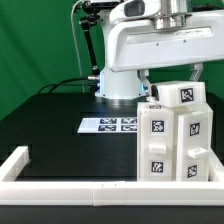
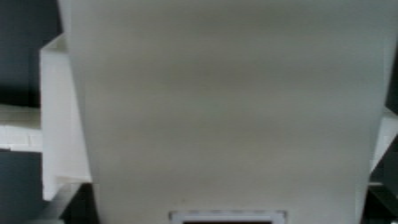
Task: Assemble cabinet
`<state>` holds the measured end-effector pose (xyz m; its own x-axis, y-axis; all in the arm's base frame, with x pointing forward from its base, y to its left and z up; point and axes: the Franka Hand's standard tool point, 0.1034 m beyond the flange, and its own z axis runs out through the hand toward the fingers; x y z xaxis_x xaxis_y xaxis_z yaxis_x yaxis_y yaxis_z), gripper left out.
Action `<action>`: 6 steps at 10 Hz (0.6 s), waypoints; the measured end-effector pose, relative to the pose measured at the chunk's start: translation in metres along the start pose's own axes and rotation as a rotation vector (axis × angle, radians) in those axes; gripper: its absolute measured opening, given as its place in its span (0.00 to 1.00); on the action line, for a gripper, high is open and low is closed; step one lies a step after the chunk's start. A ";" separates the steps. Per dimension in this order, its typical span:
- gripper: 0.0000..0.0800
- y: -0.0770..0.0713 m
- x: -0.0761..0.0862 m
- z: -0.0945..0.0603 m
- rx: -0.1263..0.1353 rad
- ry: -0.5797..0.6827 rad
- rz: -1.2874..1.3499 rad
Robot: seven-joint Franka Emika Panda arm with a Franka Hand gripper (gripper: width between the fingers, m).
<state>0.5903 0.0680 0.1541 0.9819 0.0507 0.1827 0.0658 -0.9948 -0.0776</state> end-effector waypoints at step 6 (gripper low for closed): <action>0.70 -0.001 0.000 0.001 0.002 -0.001 0.418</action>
Offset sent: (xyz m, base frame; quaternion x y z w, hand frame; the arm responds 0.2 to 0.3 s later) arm 0.0000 0.0000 0.0000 0.0000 0.0000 0.1296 0.9916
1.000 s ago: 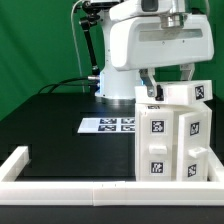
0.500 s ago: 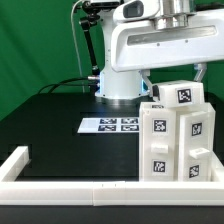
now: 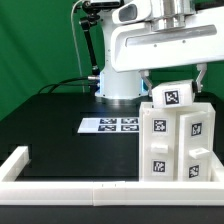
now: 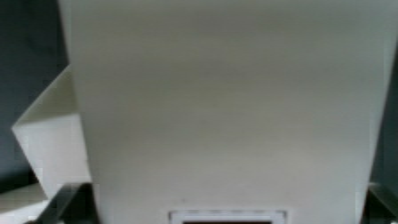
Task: Assemble cabinet
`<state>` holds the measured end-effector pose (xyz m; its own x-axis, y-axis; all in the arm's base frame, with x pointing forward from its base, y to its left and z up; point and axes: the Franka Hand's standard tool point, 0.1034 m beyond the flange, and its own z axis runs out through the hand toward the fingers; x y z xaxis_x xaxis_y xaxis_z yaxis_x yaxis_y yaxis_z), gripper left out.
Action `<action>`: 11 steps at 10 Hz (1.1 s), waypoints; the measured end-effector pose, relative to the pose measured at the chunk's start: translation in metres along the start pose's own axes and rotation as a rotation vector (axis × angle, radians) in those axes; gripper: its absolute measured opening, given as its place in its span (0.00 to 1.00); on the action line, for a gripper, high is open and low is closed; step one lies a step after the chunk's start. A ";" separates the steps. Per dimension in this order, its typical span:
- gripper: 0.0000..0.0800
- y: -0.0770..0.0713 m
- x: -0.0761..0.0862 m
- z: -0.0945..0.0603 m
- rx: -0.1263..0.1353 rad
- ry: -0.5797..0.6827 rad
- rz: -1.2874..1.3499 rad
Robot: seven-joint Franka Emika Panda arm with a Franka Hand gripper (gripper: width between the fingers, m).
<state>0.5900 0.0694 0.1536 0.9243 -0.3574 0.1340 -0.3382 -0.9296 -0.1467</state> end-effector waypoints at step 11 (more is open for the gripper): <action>0.70 -0.001 -0.005 0.001 0.056 -0.039 0.943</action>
Offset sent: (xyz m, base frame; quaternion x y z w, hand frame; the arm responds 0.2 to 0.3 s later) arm -0.0066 0.0035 -0.0047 -0.0069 -0.0089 0.2833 0.9590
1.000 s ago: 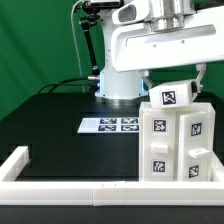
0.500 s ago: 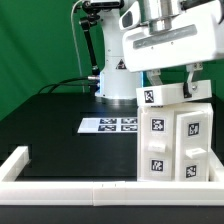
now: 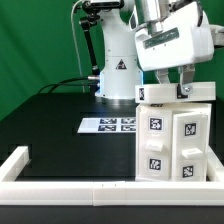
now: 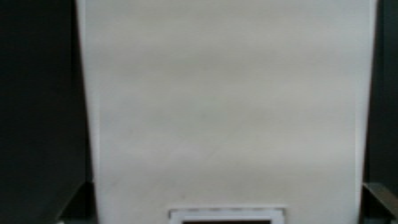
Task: Assemble cabinet
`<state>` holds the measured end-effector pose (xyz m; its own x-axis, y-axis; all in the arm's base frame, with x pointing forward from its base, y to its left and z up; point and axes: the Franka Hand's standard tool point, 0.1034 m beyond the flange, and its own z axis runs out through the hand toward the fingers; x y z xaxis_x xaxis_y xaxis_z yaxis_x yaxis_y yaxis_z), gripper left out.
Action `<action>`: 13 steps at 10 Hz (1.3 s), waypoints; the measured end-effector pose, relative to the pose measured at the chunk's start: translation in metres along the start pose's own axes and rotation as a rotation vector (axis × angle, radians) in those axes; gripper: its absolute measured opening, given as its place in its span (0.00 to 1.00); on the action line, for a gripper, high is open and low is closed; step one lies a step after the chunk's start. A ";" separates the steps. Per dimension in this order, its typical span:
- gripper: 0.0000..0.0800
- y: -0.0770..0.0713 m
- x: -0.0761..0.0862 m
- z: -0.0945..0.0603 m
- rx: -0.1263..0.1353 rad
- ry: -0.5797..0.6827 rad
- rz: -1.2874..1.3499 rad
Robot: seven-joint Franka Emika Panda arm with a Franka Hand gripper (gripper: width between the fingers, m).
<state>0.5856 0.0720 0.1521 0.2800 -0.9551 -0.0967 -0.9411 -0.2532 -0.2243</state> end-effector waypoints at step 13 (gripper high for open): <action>1.00 -0.009 -0.010 -0.027 0.063 -0.078 0.537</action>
Offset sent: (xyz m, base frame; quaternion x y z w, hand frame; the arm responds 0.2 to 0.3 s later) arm -0.0235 -0.0012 0.0051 -0.0184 0.0163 0.3793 0.9249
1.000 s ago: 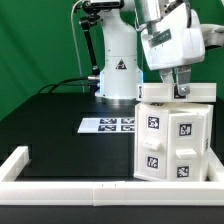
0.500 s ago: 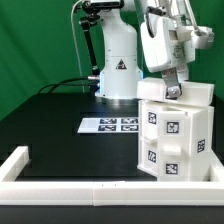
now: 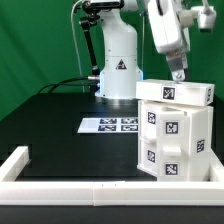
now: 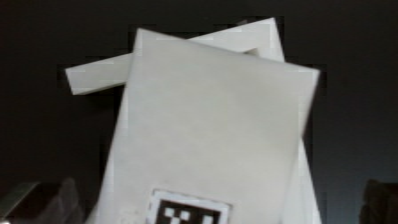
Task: Assemble cabinet
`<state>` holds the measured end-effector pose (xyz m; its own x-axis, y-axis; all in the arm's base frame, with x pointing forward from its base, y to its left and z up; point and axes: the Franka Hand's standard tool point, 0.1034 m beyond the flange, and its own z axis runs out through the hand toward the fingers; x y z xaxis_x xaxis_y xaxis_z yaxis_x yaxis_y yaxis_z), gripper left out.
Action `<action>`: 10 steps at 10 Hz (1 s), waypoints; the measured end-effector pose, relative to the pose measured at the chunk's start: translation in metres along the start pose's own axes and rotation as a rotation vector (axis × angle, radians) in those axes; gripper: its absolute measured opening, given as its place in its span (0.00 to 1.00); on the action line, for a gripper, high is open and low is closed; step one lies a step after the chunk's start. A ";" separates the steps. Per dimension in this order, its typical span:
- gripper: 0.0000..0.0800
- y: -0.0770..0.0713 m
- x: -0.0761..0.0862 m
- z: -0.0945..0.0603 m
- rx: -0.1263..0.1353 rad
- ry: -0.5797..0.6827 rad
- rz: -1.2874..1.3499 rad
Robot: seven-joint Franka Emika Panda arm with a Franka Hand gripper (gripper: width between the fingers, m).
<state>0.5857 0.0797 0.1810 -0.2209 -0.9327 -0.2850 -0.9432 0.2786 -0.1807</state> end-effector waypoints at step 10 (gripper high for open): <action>1.00 0.000 -0.003 0.001 -0.042 -0.017 -0.759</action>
Offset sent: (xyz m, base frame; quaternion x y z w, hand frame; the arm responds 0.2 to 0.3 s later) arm 0.0000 0.0000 0.0000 0.0000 0.0000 0.0000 1.0000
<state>0.5866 0.0825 0.1804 0.4959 -0.8612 -0.1112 -0.8436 -0.4475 -0.2967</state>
